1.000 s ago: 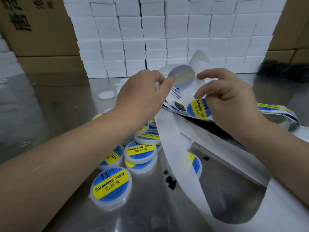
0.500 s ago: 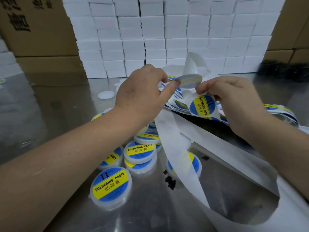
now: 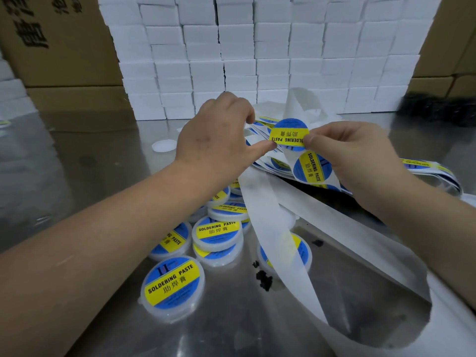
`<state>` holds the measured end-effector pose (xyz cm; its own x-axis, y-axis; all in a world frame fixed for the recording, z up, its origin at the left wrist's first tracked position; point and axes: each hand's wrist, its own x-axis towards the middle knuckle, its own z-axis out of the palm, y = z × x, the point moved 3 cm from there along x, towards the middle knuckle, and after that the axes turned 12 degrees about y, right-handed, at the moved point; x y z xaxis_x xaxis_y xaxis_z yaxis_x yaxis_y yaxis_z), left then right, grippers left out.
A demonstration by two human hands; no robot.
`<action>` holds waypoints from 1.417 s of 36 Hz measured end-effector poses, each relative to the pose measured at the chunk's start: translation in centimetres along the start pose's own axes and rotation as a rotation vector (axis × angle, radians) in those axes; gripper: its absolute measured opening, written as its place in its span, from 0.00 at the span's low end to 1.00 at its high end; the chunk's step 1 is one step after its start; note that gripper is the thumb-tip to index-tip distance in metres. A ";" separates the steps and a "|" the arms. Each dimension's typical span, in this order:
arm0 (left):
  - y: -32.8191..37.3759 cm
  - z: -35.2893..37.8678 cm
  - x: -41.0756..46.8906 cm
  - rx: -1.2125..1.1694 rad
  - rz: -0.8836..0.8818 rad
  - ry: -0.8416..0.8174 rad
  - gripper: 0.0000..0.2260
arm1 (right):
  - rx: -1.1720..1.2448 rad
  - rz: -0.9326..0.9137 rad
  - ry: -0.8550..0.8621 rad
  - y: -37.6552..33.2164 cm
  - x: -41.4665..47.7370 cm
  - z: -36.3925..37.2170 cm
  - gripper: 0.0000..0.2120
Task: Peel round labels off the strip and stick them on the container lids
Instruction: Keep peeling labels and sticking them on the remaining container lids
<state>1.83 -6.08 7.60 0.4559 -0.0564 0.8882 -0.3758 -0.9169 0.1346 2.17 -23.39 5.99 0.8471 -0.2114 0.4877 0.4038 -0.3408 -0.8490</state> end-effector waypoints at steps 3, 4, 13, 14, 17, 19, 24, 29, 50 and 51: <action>-0.6 0.8 0.1 -0.006 -0.055 -0.051 0.15 | -0.028 0.004 -0.004 0.2 -0.1 0.2 0.11; -0.8 1.0 0.1 -0.010 -0.070 -0.063 0.12 | -0.019 0.007 -0.003 0.2 -0.1 0.2 0.11; -1.2 1.1 0.5 -0.781 -0.771 -0.077 0.08 | 0.047 0.027 -0.046 -0.5 -0.1 0.0 0.11; -0.9 1.2 0.5 -0.849 -0.787 -0.087 0.08 | 0.040 0.024 -0.069 -0.6 -0.3 0.1 0.10; -0.2 1.0 0.3 -0.964 -0.758 -0.145 0.09 | 0.025 0.031 -0.118 -0.8 -0.6 0.4 0.10; 0.0 0.9 0.3 -0.974 -0.720 -0.177 0.10 | 0.025 0.033 -0.127 -0.9 -0.7 0.5 0.10; -0.5 1.1 0.4 -1.016 -0.842 -0.227 0.17 | 0.038 0.025 -0.115 -1.1 -0.7 0.5 0.13; -1.3 1.5 0.3 -1.032 -0.926 -0.198 0.12 | 0.083 0.028 -0.166 -1.0 -0.7 0.4 0.12; -0.2 1.8 -0.2 -1.155 -0.851 -0.264 0.18 | 0.142 0.036 -0.273 -0.7 -0.6 0.6 0.18; 0.0 1.7 -0.2 -1.160 -0.851 -0.278 0.18 | 0.141 0.035 -0.281 -0.7 -0.7 0.6 0.19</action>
<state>3.10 -6.69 6.63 0.9545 0.1314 0.2679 -0.2822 0.1061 0.9535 1.54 -22.46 6.09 0.9157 0.0470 0.3992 0.4001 -0.2034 -0.8936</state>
